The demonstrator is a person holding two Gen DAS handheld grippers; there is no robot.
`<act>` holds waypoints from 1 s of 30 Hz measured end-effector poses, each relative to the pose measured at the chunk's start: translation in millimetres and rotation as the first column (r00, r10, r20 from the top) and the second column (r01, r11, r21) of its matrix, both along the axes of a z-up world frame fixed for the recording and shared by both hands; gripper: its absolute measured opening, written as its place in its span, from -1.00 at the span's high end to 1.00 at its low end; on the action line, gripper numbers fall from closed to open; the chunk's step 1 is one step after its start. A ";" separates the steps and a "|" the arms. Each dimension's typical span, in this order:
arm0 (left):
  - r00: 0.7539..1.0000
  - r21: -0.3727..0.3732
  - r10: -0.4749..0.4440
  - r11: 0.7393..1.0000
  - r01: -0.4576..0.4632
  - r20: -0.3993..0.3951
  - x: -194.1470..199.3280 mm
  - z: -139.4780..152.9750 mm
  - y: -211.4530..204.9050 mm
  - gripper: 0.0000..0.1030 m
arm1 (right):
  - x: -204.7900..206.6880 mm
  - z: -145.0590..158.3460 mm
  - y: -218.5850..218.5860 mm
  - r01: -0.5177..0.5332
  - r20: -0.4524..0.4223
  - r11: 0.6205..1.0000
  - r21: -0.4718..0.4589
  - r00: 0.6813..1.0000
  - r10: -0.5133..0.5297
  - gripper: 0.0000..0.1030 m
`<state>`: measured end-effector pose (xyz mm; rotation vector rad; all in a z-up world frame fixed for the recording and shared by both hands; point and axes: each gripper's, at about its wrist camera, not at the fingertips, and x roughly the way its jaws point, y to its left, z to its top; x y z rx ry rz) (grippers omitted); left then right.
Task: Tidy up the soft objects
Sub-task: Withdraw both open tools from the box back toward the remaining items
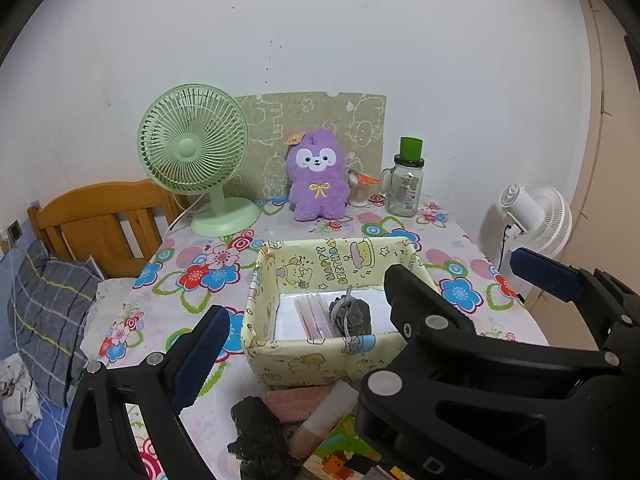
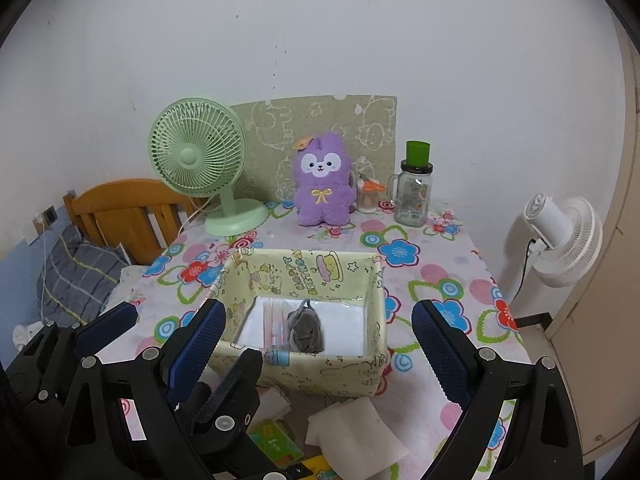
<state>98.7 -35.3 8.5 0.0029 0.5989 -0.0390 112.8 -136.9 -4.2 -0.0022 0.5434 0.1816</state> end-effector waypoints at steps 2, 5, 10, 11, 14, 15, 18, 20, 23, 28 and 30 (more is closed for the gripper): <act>1.000 -0.001 -0.002 1.000 0.002 0.003 -3.5 0.3 -1.3 -0.87 | -4.1 0.4 -1.0 0.002 0.004 1.000 -0.002 1.000 -0.002 -0.86; 1.000 0.001 -0.006 1.000 0.006 0.005 -8.4 0.4 -3.6 -0.87 | -10.1 0.6 -3.2 0.005 0.008 1.000 -0.002 1.000 -0.005 -0.86; 1.000 0.002 -0.017 1.000 0.017 0.011 -19.4 1.0 -5.5 -0.88 | -20.9 -0.3 -5.9 0.009 0.014 1.000 0.000 1.000 -0.009 -0.86; 1.000 0.003 -0.019 1.000 0.019 0.012 -21.3 1.4 -5.7 -0.88 | -23.5 -0.3 -6.1 0.010 0.016 1.000 -0.001 1.000 -0.010 -0.86; 1.000 0.003 -0.021 1.000 0.021 0.018 -26.6 1.7 -6.8 -0.88 | -29.5 -0.8 -5.8 0.009 0.020 1.000 -0.002 1.000 -0.009 -0.86; 1.000 0.003 -0.021 1.000 0.021 0.019 -28.7 1.9 -7.0 -0.88 | -31.1 -0.5 -5.7 0.009 0.021 1.000 -0.003 1.000 -0.009 -0.86; 0.999 0.003 -0.021 1.000 0.021 0.026 -35.3 2.3 -7.5 -0.88 | -38.0 -1.0 -4.9 0.008 0.025 1.000 -0.005 1.000 -0.007 -0.86; 0.999 0.001 -0.022 1.000 0.022 0.028 -38.6 2.1 -7.6 -0.88 | -41.6 -1.5 -4.6 0.009 0.027 1.000 -0.008 1.000 -0.008 -0.86; 0.999 -0.002 -0.026 1.000 0.026 0.032 -43.5 1.2 -7.1 -0.88 | -46.7 -2.6 -4.7 0.011 0.033 1.000 -0.012 0.999 -0.011 -0.86; 0.999 -0.009 -0.028 1.000 0.029 0.031 -50.7 -1.4 -6.1 -0.89 | -52.3 -5.7 -5.5 0.006 0.030 1.000 -0.007 1.000 -0.006 -0.86; 0.999 -0.009 -0.029 1.000 0.029 0.030 -53.0 -2.3 -6.1 -0.89 | -54.4 -7.3 -5.7 0.003 0.028 1.000 -0.005 1.000 -0.002 -0.86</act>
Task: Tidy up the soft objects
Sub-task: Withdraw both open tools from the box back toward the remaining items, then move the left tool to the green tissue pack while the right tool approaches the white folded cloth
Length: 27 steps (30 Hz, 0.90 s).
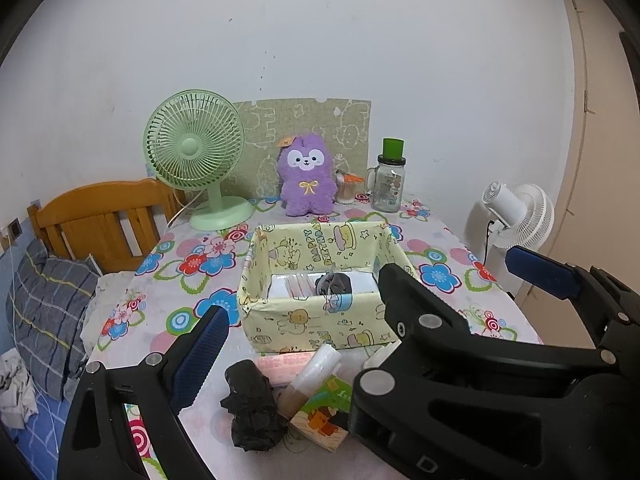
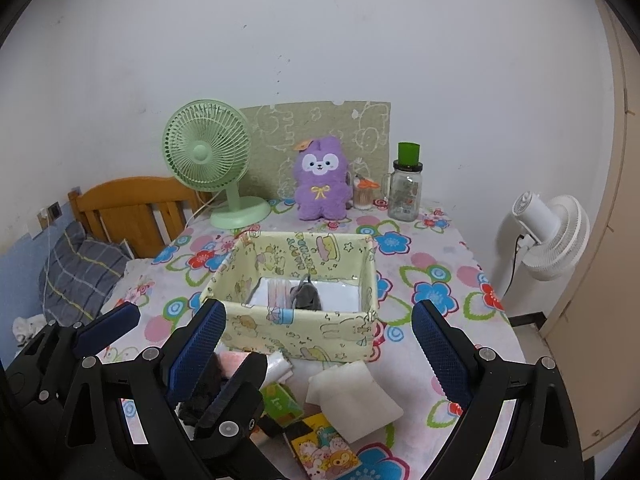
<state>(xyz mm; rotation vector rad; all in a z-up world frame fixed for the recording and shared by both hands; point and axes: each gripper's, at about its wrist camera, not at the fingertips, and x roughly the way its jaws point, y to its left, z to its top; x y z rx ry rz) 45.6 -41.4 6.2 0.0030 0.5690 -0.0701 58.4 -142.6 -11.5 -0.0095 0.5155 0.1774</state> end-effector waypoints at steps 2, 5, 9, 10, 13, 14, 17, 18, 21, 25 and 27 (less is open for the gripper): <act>1.000 0.000 -0.002 1.000 0.002 0.002 -2.6 -0.8 -0.4 -0.89 | -2.1 -1.5 0.2 0.000 0.000 1.000 -0.001 1.000 0.000 -0.86; 1.000 0.002 -0.006 1.000 0.006 0.005 -5.5 -3.0 -1.3 -0.89 | -5.5 -5.4 -0.5 0.001 0.000 1.000 -0.001 1.000 -0.001 -0.86; 1.000 -0.002 -0.012 1.000 0.012 0.005 -8.4 -8.8 -2.8 -0.89 | -8.7 -11.0 -2.1 0.000 0.010 1.000 -0.001 1.000 0.000 -0.86; 1.000 -0.001 -0.012 1.000 0.012 0.007 -9.2 -10.4 -3.4 -0.89 | -9.4 -12.9 -2.6 0.000 0.008 1.000 -0.003 1.000 0.001 -0.86; 1.000 -0.001 -0.014 1.000 0.014 0.006 -10.4 -15.1 -4.5 -0.89 | -9.3 -19.1 -4.1 -0.002 -0.007 1.000 -0.003 1.000 0.002 -0.86; 1.000 -0.001 -0.015 1.000 0.015 0.005 -10.7 -17.1 -5.1 -0.89 | -9.6 -20.0 -4.5 -0.002 -0.008 1.000 -0.003 1.000 0.002 -0.86; 1.000 -0.004 -0.016 1.000 0.016 0.002 -11.9 -20.9 -5.6 -0.89 | -11.7 -23.3 -5.4 -0.007 -0.003 1.000 0.002 1.000 0.007 -0.86; 1.000 -0.004 -0.017 1.000 0.017 0.003 -12.1 -21.1 -5.3 -0.89 | -12.1 -24.5 -5.5 -0.009 -0.001 1.000 0.003 1.000 0.009 -0.86; 1.000 0.007 -0.021 1.000 0.021 0.006 -12.4 -23.5 -6.5 -0.89 | -12.3 -28.3 -6.8 -0.009 0.003 1.000 -0.002 1.000 0.009 -0.86; 1.000 0.003 -0.029 1.000 0.029 0.001 -11.0 -30.7 -9.1 -0.89 | -10.2 -37.2 -9.2 -0.013 -0.011 1.000 0.000 1.000 0.013 -0.86; 0.999 0.002 -0.034 0.999 0.034 -0.010 -8.9 -36.1 -10.1 -0.89 | -7.6 -43.2 -11.0 -0.011 -0.026 1.000 0.000 1.000 0.011 -0.86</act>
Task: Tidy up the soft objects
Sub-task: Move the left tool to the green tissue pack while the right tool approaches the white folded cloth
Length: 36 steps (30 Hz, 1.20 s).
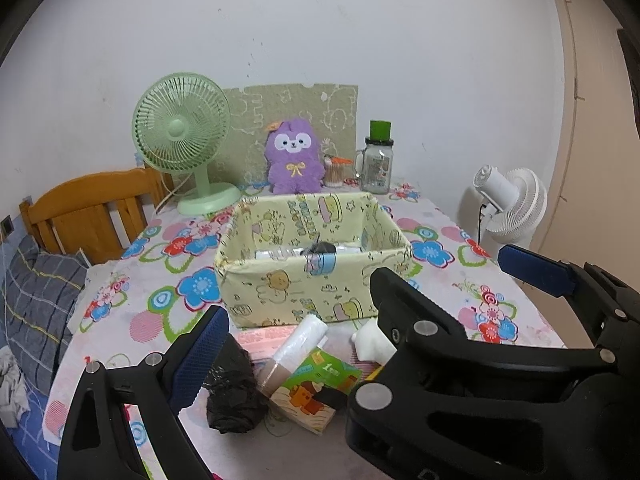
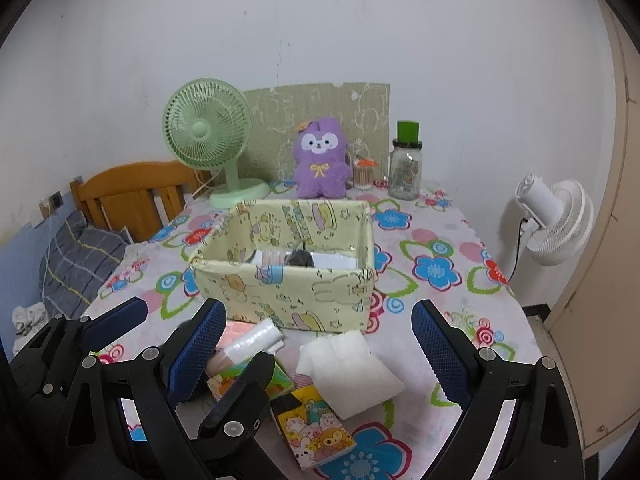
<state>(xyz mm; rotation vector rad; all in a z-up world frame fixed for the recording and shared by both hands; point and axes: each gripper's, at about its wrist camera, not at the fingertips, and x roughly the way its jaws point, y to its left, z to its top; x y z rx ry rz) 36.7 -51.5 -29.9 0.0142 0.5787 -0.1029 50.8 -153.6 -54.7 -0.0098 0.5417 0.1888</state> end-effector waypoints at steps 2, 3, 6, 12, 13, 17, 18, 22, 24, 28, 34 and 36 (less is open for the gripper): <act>1.000 0.003 -0.007 1.000 0.007 -0.015 2.1 -5.0 -1.7 -0.89 | 1.8 -5.3 -1.5 0.000 -0.013 1.000 0.003 1.000 0.000 -0.86; 1.000 0.009 -0.008 1.000 0.008 -0.024 3.2 -7.4 -2.8 -0.89 | 2.0 -7.8 -2.2 -0.003 -0.016 1.000 0.004 1.000 0.003 -0.86; 1.000 0.024 0.000 1.000 0.001 -0.027 3.1 -14.3 -4.6 -0.89 | 1.2 -14.7 -2.2 -0.012 -0.016 1.000 0.006 1.000 0.012 -0.86; 0.999 0.008 -0.013 1.000 0.013 -0.048 4.2 -28.1 -2.4 -0.89 | 4.0 -29.3 -0.3 -0.023 -0.048 1.000 0.009 0.999 0.023 -0.86; 0.999 0.010 -0.012 1.000 0.012 -0.051 4.7 -30.2 -2.4 -0.89 | 4.5 -31.5 0.1 -0.024 -0.052 1.000 0.008 0.998 0.025 -0.86; 0.998 0.019 -0.016 1.000 0.017 -0.067 4.5 -40.3 -2.3 -0.89 | 4.6 -40.4 1.7 -0.027 -0.063 1.000 -0.003 0.998 0.027 -0.86; 0.997 0.022 -0.015 1.000 0.016 -0.070 4.2 -42.6 -1.9 -0.89 | 4.4 -42.4 0.9 -0.025 -0.064 1.000 -0.001 0.998 0.025 -0.86; 0.996 0.023 -0.011 1.000 0.013 -0.085 4.0 -50.7 -1.3 -0.89 | 4.5 -51.4 -2.4 -0.037 -0.083 0.999 0.017 0.996 0.038 -0.86; 0.995 0.020 -0.017 1.000 0.019 -0.096 5.4 -55.0 -1.7 -0.89 | 6.6 -55.8 -3.6 -0.034 -0.098 0.999 0.013 0.995 0.035 -0.86; 0.993 0.025 -0.016 1.000 0.019 -0.116 8.2 -62.9 -2.0 -0.89 | 11.2 -63.6 -6.5 -0.024 -0.121 1.000 0.013 0.992 0.025 -0.86; 0.990 0.029 -0.014 0.999 0.018 -0.137 13.5 -70.6 0.9 -0.88 | 16.4 -75.4 -12.0 -0.012 -0.160 0.999 0.035 0.987 0.017 -0.85; 0.989 0.030 -0.013 0.999 0.018 -0.149 15.2 -74.7 1.9 -0.87 | 18.5 -79.1 -12.1 -0.009 -0.173 0.999 0.033 0.985 0.015 -0.85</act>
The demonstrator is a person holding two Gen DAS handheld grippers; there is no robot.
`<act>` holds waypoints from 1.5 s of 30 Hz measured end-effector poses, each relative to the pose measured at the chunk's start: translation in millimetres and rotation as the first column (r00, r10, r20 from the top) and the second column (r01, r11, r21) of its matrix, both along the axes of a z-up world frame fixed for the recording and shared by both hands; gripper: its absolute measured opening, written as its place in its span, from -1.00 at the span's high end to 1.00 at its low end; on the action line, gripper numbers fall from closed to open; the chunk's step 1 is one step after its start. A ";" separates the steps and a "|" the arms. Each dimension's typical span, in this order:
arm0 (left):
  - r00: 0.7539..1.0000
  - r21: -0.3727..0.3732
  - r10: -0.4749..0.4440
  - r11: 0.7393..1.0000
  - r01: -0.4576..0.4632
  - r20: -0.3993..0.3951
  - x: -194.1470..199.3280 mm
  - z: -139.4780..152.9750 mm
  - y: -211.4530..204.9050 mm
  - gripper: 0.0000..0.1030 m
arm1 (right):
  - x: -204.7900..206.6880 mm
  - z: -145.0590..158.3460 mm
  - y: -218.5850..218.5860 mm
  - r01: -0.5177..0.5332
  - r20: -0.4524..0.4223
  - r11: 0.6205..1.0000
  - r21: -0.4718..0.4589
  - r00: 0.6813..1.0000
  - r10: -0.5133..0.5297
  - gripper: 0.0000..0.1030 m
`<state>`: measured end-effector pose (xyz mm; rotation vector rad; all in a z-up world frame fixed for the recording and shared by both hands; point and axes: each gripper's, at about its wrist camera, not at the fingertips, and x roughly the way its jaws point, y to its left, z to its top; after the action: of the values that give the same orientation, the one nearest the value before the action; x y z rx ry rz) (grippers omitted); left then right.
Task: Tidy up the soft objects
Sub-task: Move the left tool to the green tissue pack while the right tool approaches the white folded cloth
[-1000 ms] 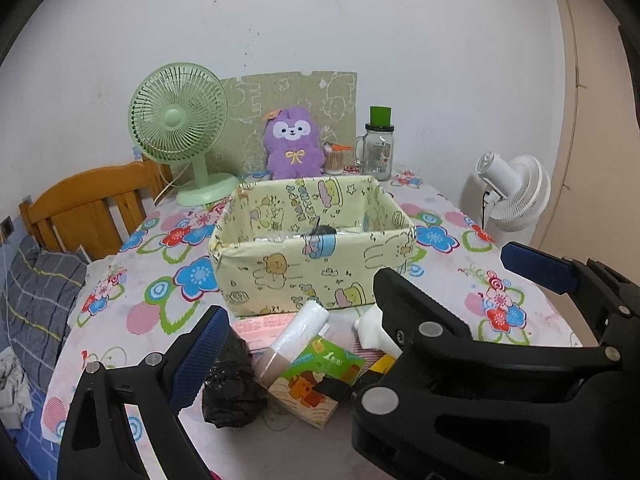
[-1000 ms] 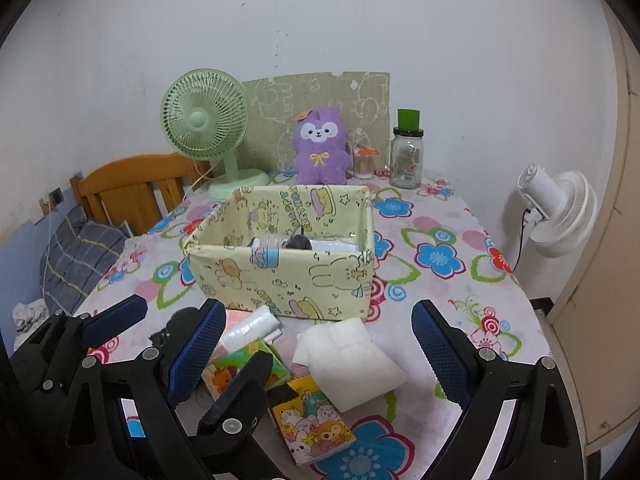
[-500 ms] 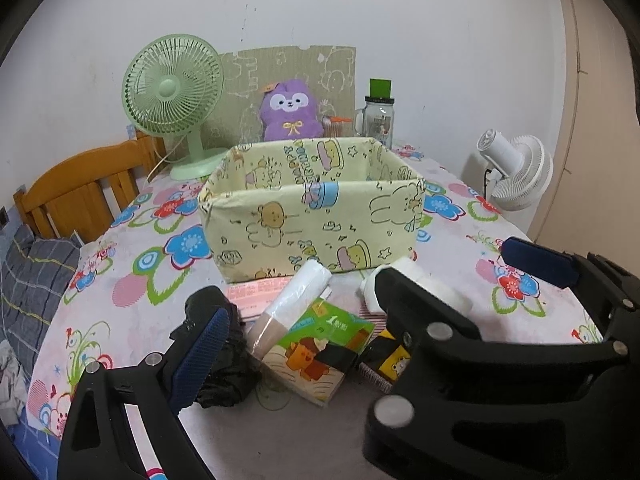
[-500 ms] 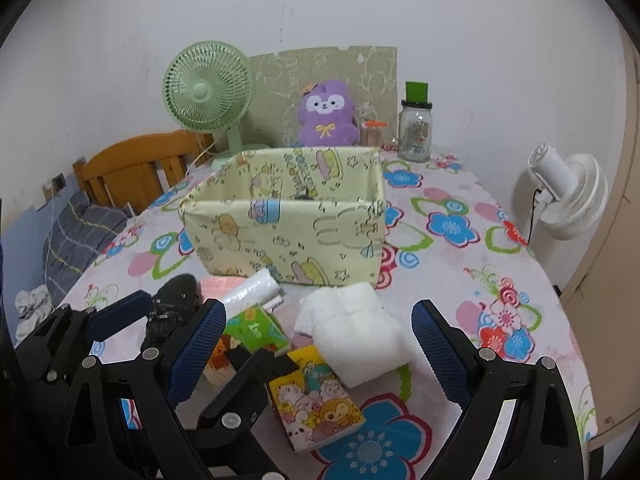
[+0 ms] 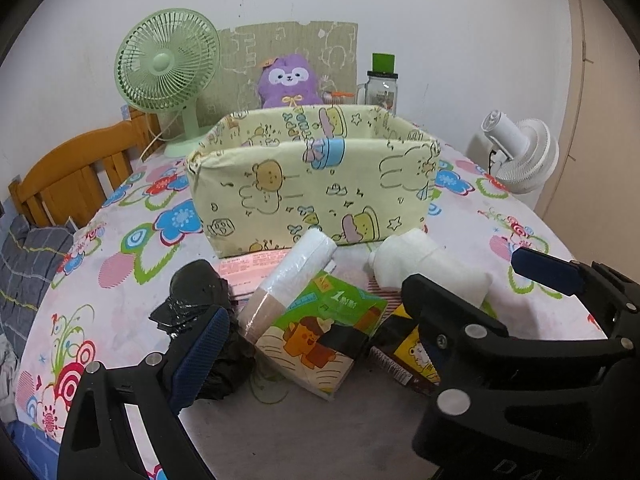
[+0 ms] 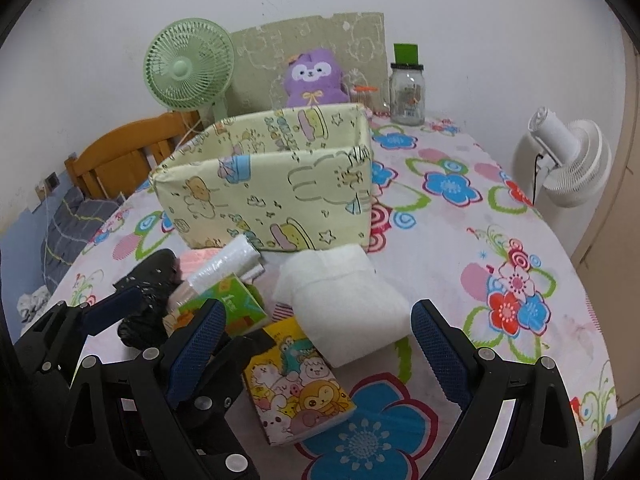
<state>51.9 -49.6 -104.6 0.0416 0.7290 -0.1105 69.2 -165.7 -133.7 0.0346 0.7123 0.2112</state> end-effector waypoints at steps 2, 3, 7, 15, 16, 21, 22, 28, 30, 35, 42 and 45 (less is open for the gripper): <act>1.000 0.001 -0.003 1.000 0.003 -0.010 1.6 -3.3 0.4 -0.84 | 2.6 -2.9 0.0 0.002 -0.011 1.000 -0.003 1.000 -0.002 -0.83; 1.000 0.000 -0.009 1.000 0.009 -0.014 2.7 -4.8 0.7 -0.83 | 3.2 -3.4 -0.2 0.003 -0.013 1.000 -0.003 1.000 -0.003 -0.83; 1.000 -0.017 -0.007 1.000 0.006 -0.028 6.2 -8.6 3.0 -0.81 | 7.0 -5.3 1.2 0.002 -0.021 1.000 -0.005 1.000 -0.003 -0.82; 0.999 -0.016 -0.002 1.000 0.001 -0.048 12.3 -14.2 5.1 -0.53 | 15.6 -12.0 1.8 0.007 -0.046 1.000 -0.014 0.999 -0.008 -0.82; 0.999 -0.016 -0.002 1.000 0.001 -0.052 12.8 -15.0 5.5 -0.46 | 16.4 -13.4 1.6 0.008 -0.051 1.000 -0.014 0.999 -0.009 -0.82; 0.997 -0.024 -0.022 1.000 0.020 -0.071 11.8 -17.5 5.6 -0.40 | 19.6 -17.5 0.8 0.009 -0.066 1.000 -0.011 0.998 -0.010 -0.82; 0.997 -0.019 -0.023 1.000 0.022 -0.071 10.9 -17.8 4.9 -0.40 | 19.9 -17.9 0.7 0.008 -0.068 1.000 -0.009 0.998 -0.009 -0.82; 0.997 -0.015 -0.034 0.999 0.033 -0.074 8.0 -18.5 5.1 -0.37 | 23.5 -21.3 1.6 0.007 -0.080 1.000 -0.010 0.997 -0.008 -0.82; 0.997 -0.016 -0.034 0.999 0.033 -0.074 8.8 -18.6 4.9 -0.37 | 24.2 -21.7 1.8 0.008 -0.082 1.000 -0.013 0.997 -0.009 -0.82; 0.997 -0.017 -0.030 0.999 0.029 -0.077 13.3 -18.4 3.5 -0.38 | 26.7 -20.7 -1.0 0.025 -0.074 1.000 -0.005 0.997 -0.026 -0.82; 0.996 -0.015 -0.032 0.999 0.031 -0.081 20.0 -18.2 0.8 -0.32 | 38.2 -23.4 -6.6 0.058 -0.091 0.998 -0.015 0.994 -0.059 -0.59; 0.995 -0.007 -0.047 0.999 0.046 -0.086 20.5 -17.1 -2.0 -0.21 | 43.3 -26.6 -8.4 0.068 -0.104 0.997 -0.020 0.992 -0.070 -0.45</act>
<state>72.4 -51.7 -121.7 0.0494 0.8142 -0.1592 112.5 -174.1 -160.4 0.0550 0.8157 0.1380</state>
